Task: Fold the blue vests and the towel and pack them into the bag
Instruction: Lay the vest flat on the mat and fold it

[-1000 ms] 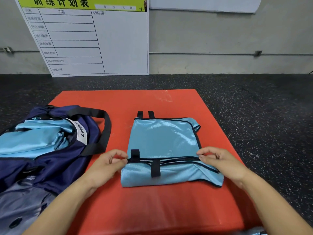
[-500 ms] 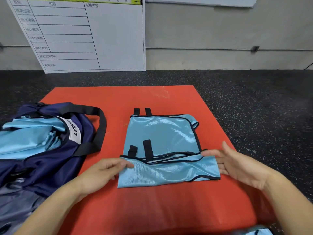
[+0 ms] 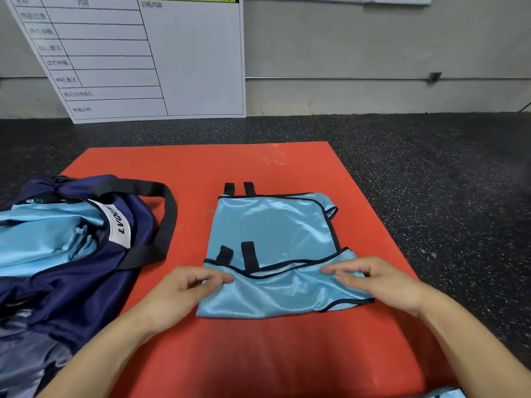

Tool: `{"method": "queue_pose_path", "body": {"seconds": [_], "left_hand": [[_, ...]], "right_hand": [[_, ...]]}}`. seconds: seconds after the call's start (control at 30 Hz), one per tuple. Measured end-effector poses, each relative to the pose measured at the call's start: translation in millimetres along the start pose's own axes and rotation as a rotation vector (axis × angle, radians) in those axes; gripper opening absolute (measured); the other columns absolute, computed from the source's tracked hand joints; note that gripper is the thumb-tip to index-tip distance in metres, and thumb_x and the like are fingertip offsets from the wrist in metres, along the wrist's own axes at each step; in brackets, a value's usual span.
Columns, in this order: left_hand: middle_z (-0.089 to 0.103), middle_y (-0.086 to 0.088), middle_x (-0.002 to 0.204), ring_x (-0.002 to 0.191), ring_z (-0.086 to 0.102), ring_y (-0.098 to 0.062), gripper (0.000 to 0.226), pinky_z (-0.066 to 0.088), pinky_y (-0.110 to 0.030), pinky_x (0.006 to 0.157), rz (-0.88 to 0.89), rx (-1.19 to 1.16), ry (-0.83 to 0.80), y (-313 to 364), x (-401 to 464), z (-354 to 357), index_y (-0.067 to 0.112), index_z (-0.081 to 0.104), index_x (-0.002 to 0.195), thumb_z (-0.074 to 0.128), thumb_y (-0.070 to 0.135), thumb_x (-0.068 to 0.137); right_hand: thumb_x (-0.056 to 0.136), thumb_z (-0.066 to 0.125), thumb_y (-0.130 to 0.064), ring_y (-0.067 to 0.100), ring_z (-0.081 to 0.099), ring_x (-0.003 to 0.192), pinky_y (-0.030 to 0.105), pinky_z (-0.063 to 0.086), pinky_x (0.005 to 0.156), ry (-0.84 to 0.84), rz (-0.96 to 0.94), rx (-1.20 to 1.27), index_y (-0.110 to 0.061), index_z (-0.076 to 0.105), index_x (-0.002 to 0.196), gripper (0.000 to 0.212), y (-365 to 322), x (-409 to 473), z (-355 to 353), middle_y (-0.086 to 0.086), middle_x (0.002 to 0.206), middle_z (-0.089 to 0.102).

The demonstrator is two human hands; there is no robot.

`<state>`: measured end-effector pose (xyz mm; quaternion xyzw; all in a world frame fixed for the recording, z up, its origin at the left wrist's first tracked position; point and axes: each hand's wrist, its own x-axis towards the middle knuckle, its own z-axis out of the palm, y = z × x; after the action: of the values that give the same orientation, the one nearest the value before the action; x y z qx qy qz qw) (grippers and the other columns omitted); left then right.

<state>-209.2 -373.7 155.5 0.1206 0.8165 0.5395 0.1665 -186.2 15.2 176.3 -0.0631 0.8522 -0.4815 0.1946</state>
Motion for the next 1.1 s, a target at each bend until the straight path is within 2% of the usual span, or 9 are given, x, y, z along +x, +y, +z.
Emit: {"method": "queue_pose_path", "body": {"seconds": [0.07, 0.2, 0.33, 0.47, 0.57, 0.77, 0.87, 1.03, 1.1], "left_hand": [[0.057, 0.010, 0.070, 0.068, 0.053, -0.011, 0.023, 0.041, -0.027, 0.071, -0.006, -0.024, 0.047, -11, 5, -2, 0.032, 0.079, 0.110, 0.062, 0.019, 0.100], [0.041, -0.006, 0.077, 0.069, 0.028, -0.025, 0.043, 0.024, -0.035, 0.065, -0.044, -0.166, 0.046, -34, 14, -6, 0.045, 0.067, 0.126, 0.074, 0.033, 0.086], [0.031, -0.009, 0.072, 0.065, 0.023, -0.034, 0.052, 0.022, -0.033, 0.058, -0.040, -0.119, 0.072, -42, 13, -7, 0.052, 0.062, 0.128, 0.072, 0.014, 0.094], [0.050, -0.002, 0.079, 0.067, 0.032, -0.024, 0.053, 0.029, -0.029, 0.062, -0.036, -0.091, 0.043, -41, 9, -3, 0.050, 0.061, 0.132, 0.072, 0.025, 0.087], [0.071, 0.012, 0.110, 0.080, 0.052, -0.019, 0.051, 0.042, -0.024, 0.073, -0.052, -0.161, 0.033, -38, 0, 0, 0.037, 0.064, 0.132, 0.073, 0.011, 0.090], [0.059, 0.017, 0.141, 0.108, 0.041, -0.022, 0.077, 0.037, -0.035, 0.090, -0.071, -0.264, -0.001, -36, -36, 7, 0.033, 0.048, 0.146, 0.078, 0.020, 0.077], [0.055, 0.016, 0.147, 0.107, 0.037, -0.026, 0.080, 0.035, -0.044, 0.088, -0.057, -0.282, -0.045, -35, -58, 12, 0.035, 0.046, 0.149, 0.078, 0.019, 0.078], [0.059, 0.018, 0.142, 0.066, 0.036, -0.019, 0.068, 0.042, -0.022, 0.063, -0.043, -0.213, -0.034, -38, -77, 22, 0.032, 0.046, 0.147, 0.072, 0.006, 0.090], [0.062, 0.016, 0.138, 0.075, 0.058, -0.012, 0.060, 0.052, -0.021, 0.079, -0.032, -0.238, -0.001, -35, -76, 24, 0.033, 0.049, 0.144, 0.069, 0.006, 0.095]], "right_hand": [[0.095, 0.069, -0.029, -0.008, 0.057, 0.124, 0.009, 0.036, 0.106, 0.069, -0.021, 0.024, -0.033, 0.074, 0.121, 0.027, 3, 6, 2, -0.025, 0.124, 0.069], [0.088, 0.079, -0.014, -0.004, 0.060, 0.122, 0.014, 0.043, 0.103, 0.252, -0.035, 0.167, -0.031, 0.074, 0.122, 0.038, 9, 15, 10, -0.021, 0.125, 0.070], [0.084, 0.079, 0.001, -0.009, 0.064, 0.110, 0.004, 0.044, 0.086, 0.227, 0.017, 0.195, -0.027, 0.070, 0.127, 0.052, 15, 19, 15, -0.017, 0.123, 0.071], [0.083, 0.080, 0.002, -0.005, 0.063, 0.117, 0.005, 0.044, 0.088, 0.194, 0.045, 0.212, -0.030, 0.070, 0.128, 0.056, 19, 14, 13, -0.017, 0.128, 0.069], [0.082, 0.081, -0.001, -0.008, 0.057, 0.123, 0.002, 0.039, 0.093, 0.172, 0.045, 0.173, -0.035, 0.070, 0.127, 0.058, 18, 6, 14, -0.021, 0.132, 0.066], [0.082, 0.084, -0.008, -0.013, 0.046, 0.132, 0.010, 0.029, 0.110, 0.157, 0.025, 0.131, -0.045, 0.068, 0.127, 0.060, 19, -22, 28, -0.030, 0.136, 0.060], [0.082, 0.084, -0.011, -0.014, 0.042, 0.134, 0.018, 0.024, 0.116, 0.148, 0.019, 0.103, -0.047, 0.068, 0.127, 0.060, 20, -41, 39, -0.032, 0.137, 0.058], [0.084, 0.082, -0.010, -0.018, 0.043, 0.131, 0.009, 0.026, 0.109, 0.157, 0.007, 0.082, -0.044, 0.067, 0.129, 0.058, 26, -65, 51, -0.034, 0.135, 0.058], [0.085, 0.081, -0.009, -0.018, 0.043, 0.130, 0.008, 0.027, 0.108, 0.162, 0.000, 0.078, -0.043, 0.067, 0.129, 0.057, 24, -65, 50, -0.034, 0.135, 0.058]]}}
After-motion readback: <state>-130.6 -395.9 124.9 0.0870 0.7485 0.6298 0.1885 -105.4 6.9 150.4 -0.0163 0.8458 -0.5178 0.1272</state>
